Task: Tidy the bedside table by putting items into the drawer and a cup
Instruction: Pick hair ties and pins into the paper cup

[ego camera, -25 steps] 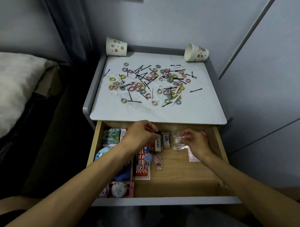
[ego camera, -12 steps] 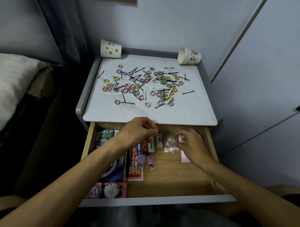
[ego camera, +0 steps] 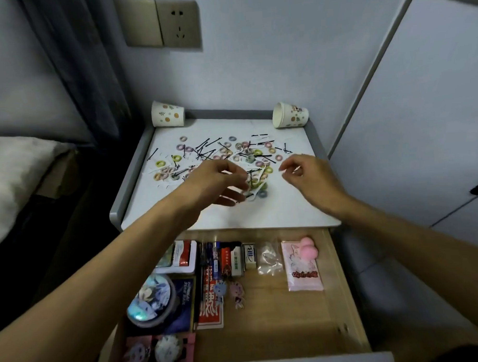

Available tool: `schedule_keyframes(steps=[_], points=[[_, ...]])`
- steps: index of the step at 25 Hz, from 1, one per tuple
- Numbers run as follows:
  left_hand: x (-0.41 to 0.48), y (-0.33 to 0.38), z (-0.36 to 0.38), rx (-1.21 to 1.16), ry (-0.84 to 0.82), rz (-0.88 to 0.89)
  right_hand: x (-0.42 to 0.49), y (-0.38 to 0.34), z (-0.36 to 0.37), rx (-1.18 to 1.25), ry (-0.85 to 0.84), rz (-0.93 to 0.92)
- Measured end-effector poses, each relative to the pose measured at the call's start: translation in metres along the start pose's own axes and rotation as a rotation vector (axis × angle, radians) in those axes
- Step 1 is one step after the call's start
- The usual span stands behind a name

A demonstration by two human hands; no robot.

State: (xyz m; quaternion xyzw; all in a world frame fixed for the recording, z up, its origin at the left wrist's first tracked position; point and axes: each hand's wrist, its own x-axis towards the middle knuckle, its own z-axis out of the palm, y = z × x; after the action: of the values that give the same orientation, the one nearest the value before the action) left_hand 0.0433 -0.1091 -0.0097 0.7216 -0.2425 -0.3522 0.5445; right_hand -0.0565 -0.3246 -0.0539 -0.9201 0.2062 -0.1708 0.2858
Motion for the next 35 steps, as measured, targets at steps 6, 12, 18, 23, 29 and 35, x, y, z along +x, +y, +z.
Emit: schedule_keyframes(steps=[6, 12, 18, 23, 29, 35], points=[[0.097, 0.031, 0.003, -0.021, 0.04, 0.002, 0.119, 0.046, -0.009, -0.137, 0.077, 0.085], [0.205, 0.041, 0.02, 0.08, 0.153, 0.089, 0.199, 0.093, -0.011, -0.234, 0.015, 0.016], [0.283, 0.031, 0.057, 0.302, 0.244, 0.173, 0.23, 0.122, 0.001, -0.304, -0.002, -0.089], [0.312, 0.025, 0.077, 0.35, 0.308, 0.184, 0.231, 0.133, 0.005, -0.308, 0.03, -0.147], [0.305, 0.028, 0.058, 0.201, 0.399, 0.137, 0.231, 0.133, 0.001, -0.346, 0.023, -0.157], [0.235, 0.051, 0.009, 0.3, 0.567, 0.241, 0.228, 0.133, -0.006, -0.355, -0.019, -0.073]])
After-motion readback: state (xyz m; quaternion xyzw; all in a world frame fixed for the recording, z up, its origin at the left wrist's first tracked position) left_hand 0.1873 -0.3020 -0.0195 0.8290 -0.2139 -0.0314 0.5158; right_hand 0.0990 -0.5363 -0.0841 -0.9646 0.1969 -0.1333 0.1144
